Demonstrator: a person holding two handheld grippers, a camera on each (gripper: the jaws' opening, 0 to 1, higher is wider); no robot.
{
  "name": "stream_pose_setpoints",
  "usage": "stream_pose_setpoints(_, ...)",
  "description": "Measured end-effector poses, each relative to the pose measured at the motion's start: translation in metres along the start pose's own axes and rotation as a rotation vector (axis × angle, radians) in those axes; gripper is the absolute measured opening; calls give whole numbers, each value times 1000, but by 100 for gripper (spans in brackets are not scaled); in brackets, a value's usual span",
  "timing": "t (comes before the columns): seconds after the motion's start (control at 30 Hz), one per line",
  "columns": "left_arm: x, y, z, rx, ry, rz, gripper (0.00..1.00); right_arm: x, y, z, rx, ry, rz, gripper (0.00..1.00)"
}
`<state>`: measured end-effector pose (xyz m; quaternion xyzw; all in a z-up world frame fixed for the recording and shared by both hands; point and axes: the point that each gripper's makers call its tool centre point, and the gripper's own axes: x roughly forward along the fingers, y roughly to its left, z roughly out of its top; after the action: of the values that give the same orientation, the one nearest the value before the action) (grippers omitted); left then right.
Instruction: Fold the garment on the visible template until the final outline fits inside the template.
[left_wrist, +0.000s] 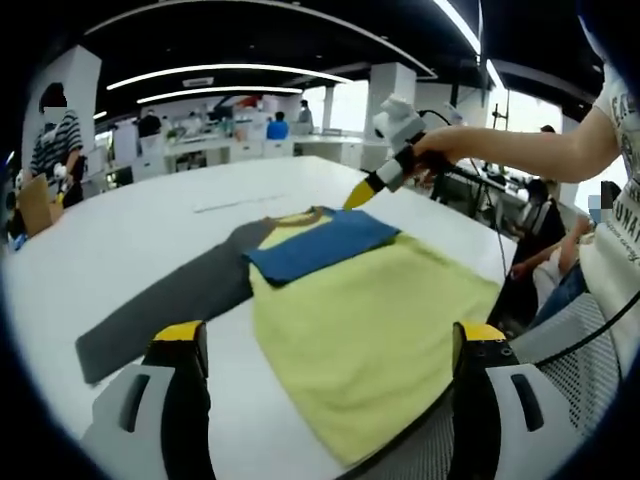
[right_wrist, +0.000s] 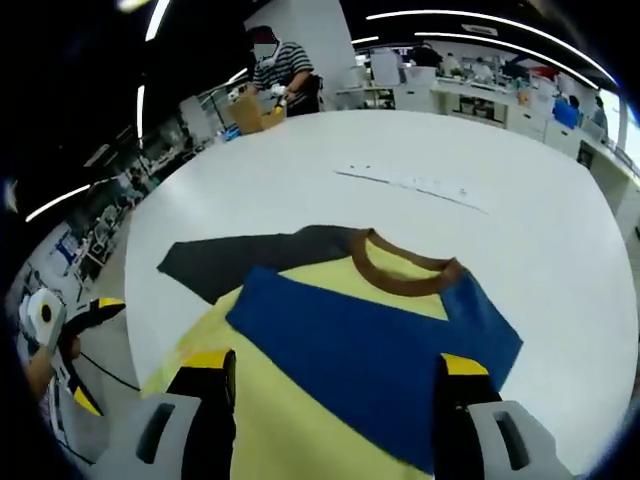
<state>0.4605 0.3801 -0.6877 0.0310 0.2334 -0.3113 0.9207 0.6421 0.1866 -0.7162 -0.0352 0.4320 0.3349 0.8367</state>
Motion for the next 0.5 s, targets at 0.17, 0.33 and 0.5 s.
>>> stream_pose_setpoints(0.17, 1, 0, 0, 4, 3, 2, 99, -15, -24, -20, 17, 4, -25, 71)
stream_pose_setpoints(0.33, 1, -1, 0, 5, 7, 1, 99, -28, -44, -40, 22, 7, -52, 61)
stream_pose_setpoints(0.5, 2, -3, 0, 9, 7, -3, 99, -34, -61, -62, 32, 29, -70, 54)
